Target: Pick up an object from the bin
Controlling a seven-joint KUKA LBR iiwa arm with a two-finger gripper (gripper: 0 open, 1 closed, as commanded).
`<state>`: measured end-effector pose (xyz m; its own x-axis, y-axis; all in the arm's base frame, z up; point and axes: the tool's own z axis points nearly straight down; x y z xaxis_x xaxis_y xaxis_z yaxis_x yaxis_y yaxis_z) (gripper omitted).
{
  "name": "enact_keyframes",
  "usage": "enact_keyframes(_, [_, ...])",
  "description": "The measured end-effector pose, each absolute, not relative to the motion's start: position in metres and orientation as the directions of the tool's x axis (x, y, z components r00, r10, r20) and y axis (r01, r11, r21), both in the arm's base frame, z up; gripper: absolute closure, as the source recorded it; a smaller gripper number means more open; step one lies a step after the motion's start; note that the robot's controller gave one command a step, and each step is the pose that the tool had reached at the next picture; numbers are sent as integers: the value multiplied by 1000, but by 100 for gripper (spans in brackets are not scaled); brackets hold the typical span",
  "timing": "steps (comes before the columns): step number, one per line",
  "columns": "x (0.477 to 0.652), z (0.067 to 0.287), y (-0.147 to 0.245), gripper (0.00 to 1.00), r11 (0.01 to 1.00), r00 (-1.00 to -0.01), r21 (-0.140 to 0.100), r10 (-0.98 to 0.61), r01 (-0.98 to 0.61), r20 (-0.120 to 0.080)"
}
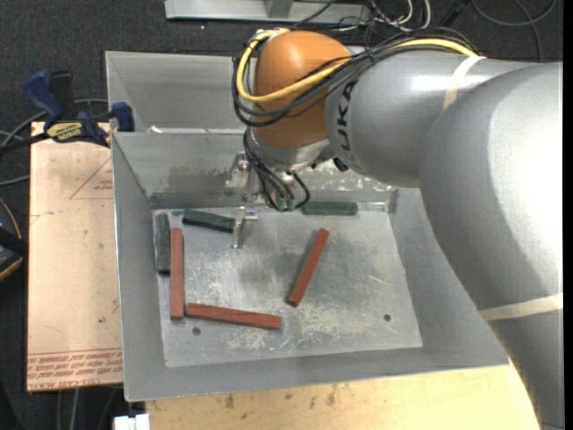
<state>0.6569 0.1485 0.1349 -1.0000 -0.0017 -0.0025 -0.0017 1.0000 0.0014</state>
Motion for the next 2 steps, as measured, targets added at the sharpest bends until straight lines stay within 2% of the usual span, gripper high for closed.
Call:
enact_keyframes(1, [631,79,171,100,994,-994,6,-105,-105,-16])
enact_keyframes(2, [631,79,171,100,995,-994,6,-104,-104,-16])
